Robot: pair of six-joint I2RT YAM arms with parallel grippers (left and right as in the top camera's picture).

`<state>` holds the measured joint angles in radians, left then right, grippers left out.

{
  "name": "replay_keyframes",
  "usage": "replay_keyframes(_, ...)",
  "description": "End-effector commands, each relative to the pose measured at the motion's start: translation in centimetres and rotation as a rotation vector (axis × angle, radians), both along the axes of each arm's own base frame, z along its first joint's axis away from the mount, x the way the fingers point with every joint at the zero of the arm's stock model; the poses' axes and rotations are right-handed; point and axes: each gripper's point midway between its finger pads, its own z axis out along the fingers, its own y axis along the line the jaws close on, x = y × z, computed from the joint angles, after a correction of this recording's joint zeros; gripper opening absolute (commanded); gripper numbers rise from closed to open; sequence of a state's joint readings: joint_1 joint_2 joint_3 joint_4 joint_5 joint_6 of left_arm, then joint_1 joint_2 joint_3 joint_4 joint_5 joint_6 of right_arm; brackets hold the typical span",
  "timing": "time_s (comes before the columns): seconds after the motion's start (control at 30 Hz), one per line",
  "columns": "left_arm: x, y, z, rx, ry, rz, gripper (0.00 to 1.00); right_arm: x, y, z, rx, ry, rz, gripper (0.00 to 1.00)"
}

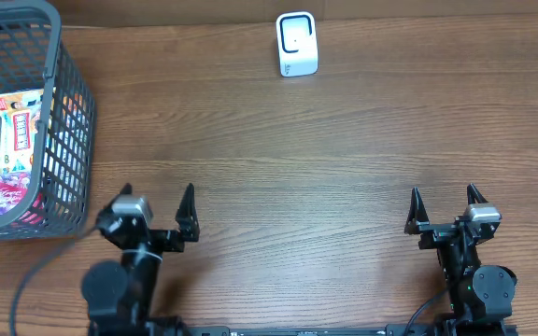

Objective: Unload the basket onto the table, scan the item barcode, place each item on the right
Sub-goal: 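Reach the left gripper down into the grey basket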

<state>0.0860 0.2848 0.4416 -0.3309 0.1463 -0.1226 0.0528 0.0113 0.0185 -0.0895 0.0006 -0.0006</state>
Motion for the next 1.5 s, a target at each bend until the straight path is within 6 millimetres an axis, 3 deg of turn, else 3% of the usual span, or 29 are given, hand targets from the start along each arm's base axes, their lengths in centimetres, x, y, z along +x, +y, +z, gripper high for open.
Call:
replay_keyframes(0.0,1.3,1.8,2.0,-0.032,0.112,0.101,1.00,0.0,-0.2,-0.2,-0.004,-0.003,-0.009,1.00)
replay_keyframes(0.17,3.9,2.1,4.2,0.029,0.341,0.087,1.00,0.0,-0.2,-0.2,-0.004,-0.002,-0.009,1.00)
replay_keyframes(0.27,4.9,1.0,5.0,0.025,0.479,0.000,1.00,0.0,-0.2,-0.2,-0.004,-0.003,-0.009,1.00)
replay_keyframes(0.37,5.9,0.0,5.4,0.007,0.534,-0.067,1.00,0.0,-0.2,-0.2,-0.004,-0.002,-0.009,1.00)
replay_keyframes(0.5,7.2,0.6,7.3,-0.004,0.539,-0.042,1.00,0.0,-0.2,-0.2,-0.004,-0.002,-0.009,1.00)
replay_keyframes(0.7,8.3,4.3,13.7,-0.089,0.457,0.107,1.00,0.0,-0.2,-0.2,-0.004,-0.003,-0.009,1.00)
replay_keyframes(0.8,8.5,7.5,16.7,-0.119,0.426,0.216,1.00,0.0,-0.2,-0.2,-0.004,-0.003,-0.009,1.00)
replay_keyframes(0.9,8.2,11.3,18.0,-0.178,0.422,0.360,1.00,0.0,-0.2,-0.2,-0.004,-0.003,-0.009,1.00)
replay_keyframes(1.1,6.9,19.5,17.1,-0.317,0.437,0.642,1.00,0.0,-0.2,-0.2,-0.004,-0.003,-0.009,1.00)
replay_keyframes(1.3,5.2,26.7,12.7,-0.389,0.530,0.964,1.00,0.0,-0.2,-0.2,-0.004,-0.003,-0.009,1.00)
replay_keyframes(1.47,6.7,29.0,8.1,-0.437,0.637,1.021,1.00,0.0,-0.2,-0.2,-0.004,-0.002,-0.009,1.00)
